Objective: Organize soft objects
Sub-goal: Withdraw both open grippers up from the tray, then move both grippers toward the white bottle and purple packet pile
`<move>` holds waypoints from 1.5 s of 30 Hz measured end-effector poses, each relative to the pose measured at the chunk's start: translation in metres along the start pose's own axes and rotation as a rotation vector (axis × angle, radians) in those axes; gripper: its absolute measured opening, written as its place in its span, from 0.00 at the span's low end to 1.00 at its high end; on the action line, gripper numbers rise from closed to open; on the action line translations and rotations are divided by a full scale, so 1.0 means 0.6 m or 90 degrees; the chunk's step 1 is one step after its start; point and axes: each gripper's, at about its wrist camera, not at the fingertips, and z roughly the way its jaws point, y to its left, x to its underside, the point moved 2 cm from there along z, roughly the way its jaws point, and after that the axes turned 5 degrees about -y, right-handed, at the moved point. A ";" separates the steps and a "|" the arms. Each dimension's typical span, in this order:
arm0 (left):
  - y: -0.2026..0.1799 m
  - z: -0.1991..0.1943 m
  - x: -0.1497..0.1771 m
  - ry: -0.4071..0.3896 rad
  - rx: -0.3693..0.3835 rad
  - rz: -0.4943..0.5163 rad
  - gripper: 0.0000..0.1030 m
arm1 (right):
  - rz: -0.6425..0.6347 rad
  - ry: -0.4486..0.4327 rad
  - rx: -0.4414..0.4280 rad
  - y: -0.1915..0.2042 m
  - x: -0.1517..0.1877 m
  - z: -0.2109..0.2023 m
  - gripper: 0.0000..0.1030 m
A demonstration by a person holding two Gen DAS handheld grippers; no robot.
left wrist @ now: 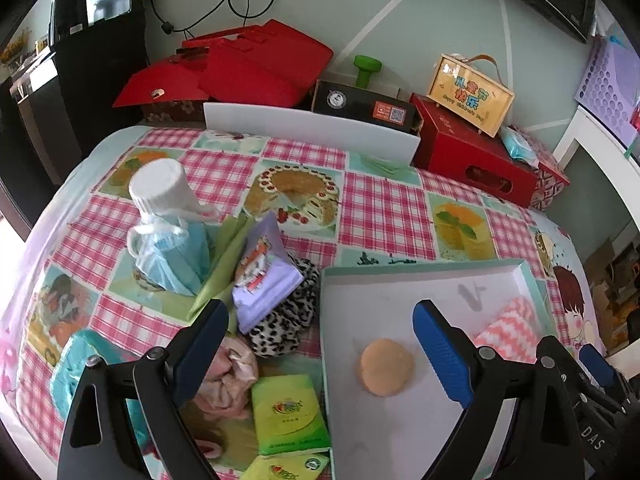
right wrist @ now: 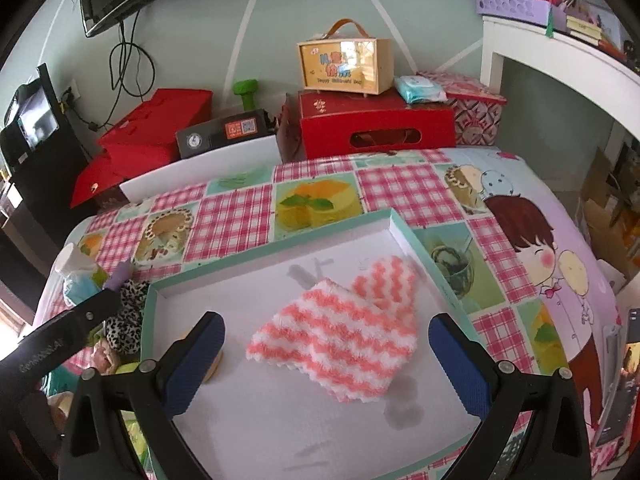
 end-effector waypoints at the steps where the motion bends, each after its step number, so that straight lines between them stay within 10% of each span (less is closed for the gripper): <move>1: 0.004 -0.003 -0.004 -0.003 0.000 -0.002 0.91 | 0.001 -0.003 0.002 0.000 -0.001 -0.001 1.00; 16: 0.117 -0.073 -0.064 -0.048 -0.039 -0.052 0.91 | -0.005 -0.009 0.010 0.045 -0.026 -0.011 1.00; 45: 0.267 -0.004 -0.035 0.097 -0.083 -0.149 0.91 | -0.176 0.076 -0.141 0.295 -0.011 0.050 1.00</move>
